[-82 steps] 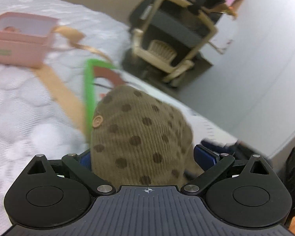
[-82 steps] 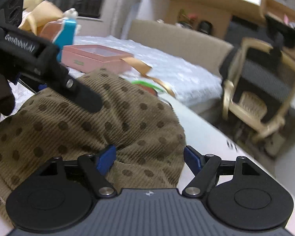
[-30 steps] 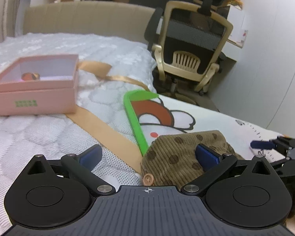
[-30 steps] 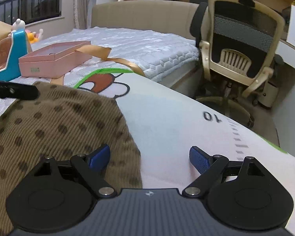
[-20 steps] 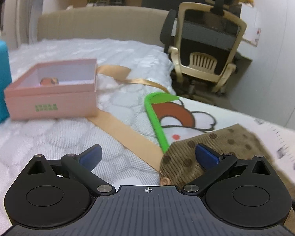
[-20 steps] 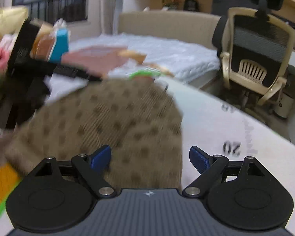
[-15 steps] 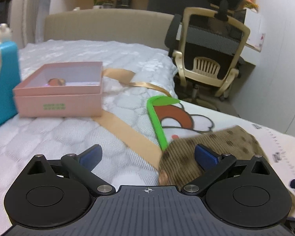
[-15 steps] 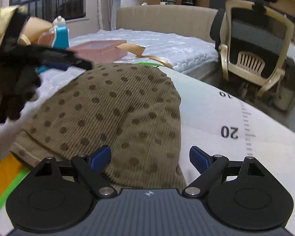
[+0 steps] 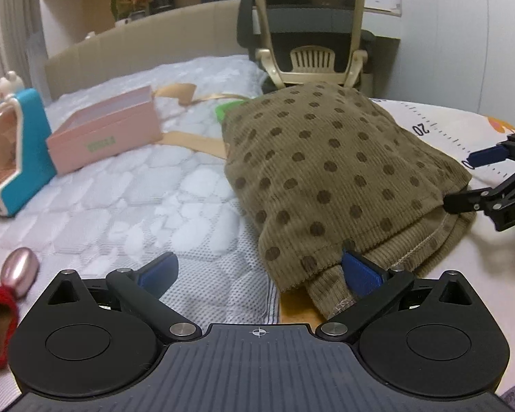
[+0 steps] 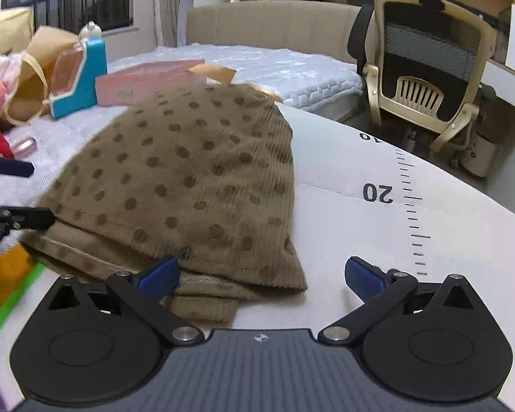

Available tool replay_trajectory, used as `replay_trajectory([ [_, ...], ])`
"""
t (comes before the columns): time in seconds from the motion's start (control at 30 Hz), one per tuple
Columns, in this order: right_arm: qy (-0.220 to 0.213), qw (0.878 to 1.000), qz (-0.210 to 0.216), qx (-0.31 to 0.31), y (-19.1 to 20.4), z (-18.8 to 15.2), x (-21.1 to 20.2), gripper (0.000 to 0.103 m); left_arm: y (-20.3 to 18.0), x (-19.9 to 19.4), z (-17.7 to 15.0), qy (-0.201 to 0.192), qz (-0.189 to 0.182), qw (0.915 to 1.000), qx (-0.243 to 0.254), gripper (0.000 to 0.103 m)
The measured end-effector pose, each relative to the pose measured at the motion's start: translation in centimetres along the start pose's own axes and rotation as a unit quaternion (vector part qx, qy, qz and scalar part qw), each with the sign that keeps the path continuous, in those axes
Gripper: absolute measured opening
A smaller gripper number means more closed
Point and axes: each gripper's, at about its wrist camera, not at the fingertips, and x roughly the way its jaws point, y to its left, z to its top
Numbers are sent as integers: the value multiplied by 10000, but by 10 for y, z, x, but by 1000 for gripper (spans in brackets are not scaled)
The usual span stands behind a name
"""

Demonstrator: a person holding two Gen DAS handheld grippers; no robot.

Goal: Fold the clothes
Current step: 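Pull both open grippers back from the folded shirt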

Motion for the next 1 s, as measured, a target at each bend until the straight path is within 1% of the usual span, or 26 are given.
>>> replay_trajectory([
  [0.07, -43, 9999, 102, 34, 4, -6, -11, 103, -3, -10, -3, -30, 54, 9999, -84, 103],
  [0.13, -97, 9999, 102, 35, 10, -16, -25, 103, -7, -27, -11, -84, -7, 9992, -378, 103],
  [0.17, -122, 9998, 116, 55, 13, -21, -33, 103, -10, -36, -16, -132, -54, 9981, -602, 103],
  [0.27, -134, 9995, 233, 145, 23, -41, -59, 103, -23, -59, -37, -232, -127, 9933, -1129, 103],
  [0.37, -113, 9995, 301, 49, 37, -58, -82, 103, -39, -80, -59, -319, -182, 9871, -1556, 103],
  [0.5, -138, 9995, 86, -264, 51, -78, -96, 103, -60, -85, -74, -422, -371, 9898, -1311, 103],
  [0.57, -196, 9995, -99, -235, 52, -78, -97, 103, -67, -83, -74, -424, -376, 9906, -1242, 103],
  [0.6, -188, 9996, -100, -192, 50, -78, -97, 103, -71, -81, -74, -447, -363, 9914, -1179, 103],
  [0.67, -35, 9999, -22, -106, 47, -78, -91, 103, -77, -79, -76, -478, -274, 9927, -1070, 103],
  [0.77, 211, 9997, 99, 21, 43, -77, -82, 103, -77, -73, -77, -475, -191, 9925, -1112, 103],
  [0.83, 216, 9996, 165, 105, 39, -77, -81, 103, -75, -72, -77, -466, -208, 9919, -1167, 103],
  [1.0, 215, 9996, 150, 88, 39, -78, -81, 103, -74, -71, -77, -478, -187, 9919, -1162, 103],
])
